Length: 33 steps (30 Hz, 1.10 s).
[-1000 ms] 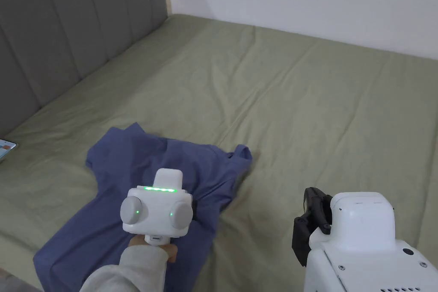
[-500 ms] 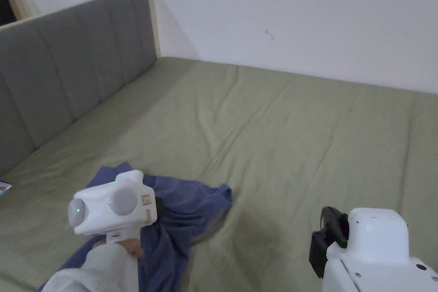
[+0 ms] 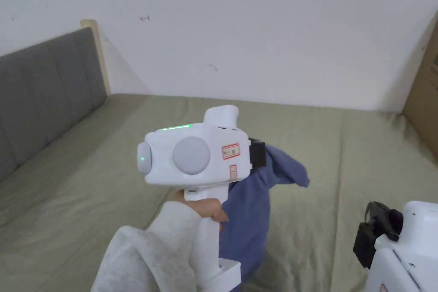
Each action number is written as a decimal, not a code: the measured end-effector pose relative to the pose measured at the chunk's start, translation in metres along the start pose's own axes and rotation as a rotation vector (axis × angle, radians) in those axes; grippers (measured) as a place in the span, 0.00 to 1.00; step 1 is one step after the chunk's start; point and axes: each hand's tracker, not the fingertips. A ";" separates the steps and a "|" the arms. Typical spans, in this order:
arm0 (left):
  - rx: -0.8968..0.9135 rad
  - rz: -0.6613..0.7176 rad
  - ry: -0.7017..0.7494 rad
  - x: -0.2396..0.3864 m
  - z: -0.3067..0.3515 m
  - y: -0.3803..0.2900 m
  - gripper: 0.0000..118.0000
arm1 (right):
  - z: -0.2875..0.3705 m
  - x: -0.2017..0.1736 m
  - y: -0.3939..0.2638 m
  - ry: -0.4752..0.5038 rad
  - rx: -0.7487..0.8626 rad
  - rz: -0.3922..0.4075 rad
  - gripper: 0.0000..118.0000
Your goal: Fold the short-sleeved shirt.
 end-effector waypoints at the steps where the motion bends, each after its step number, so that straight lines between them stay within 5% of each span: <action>1: -0.003 -0.021 -0.044 0.019 -0.006 0.000 0.04 | 0.003 0.009 0.003 -0.020 0.009 -0.009 0.00; 6: -0.131 -0.109 -0.044 0.071 -0.060 -0.045 0.04 | 0.013 0.048 0.005 -0.125 0.026 -0.016 0.00; 14: -0.554 -0.094 0.073 0.069 -0.161 -0.232 0.10 | 0.009 0.099 -0.022 -0.248 -0.078 -0.089 0.00; 16: -0.549 -0.103 0.075 0.068 -0.159 -0.243 0.41 | 0.006 0.102 -0.029 -0.260 -0.095 -0.090 0.00; 18: -0.543 -0.121 0.075 0.067 -0.151 -0.241 0.94 | 0.002 0.102 -0.035 -0.261 -0.117 -0.084 0.00; 19: -0.549 -0.134 0.083 0.068 -0.149 -0.236 1.00 | -0.001 0.100 -0.037 -0.258 -0.128 -0.083 0.00; 23: -0.454 -0.086 0.113 0.059 -0.117 -0.204 0.89 | -0.005 0.090 -0.041 -0.225 -0.147 -0.071 0.00; 24: -0.449 -0.060 0.121 0.055 -0.109 -0.197 0.73 | -0.005 0.087 -0.041 -0.216 -0.150 -0.061 0.00; 27: -0.393 -0.001 0.170 0.033 -0.077 -0.190 0.01 | -0.005 0.076 -0.042 -0.189 -0.149 -0.032 0.00; 33: -0.439 0.005 0.381 -0.018 -0.047 -0.217 0.00 | -0.014 0.057 -0.054 -0.124 -0.193 -0.019 0.00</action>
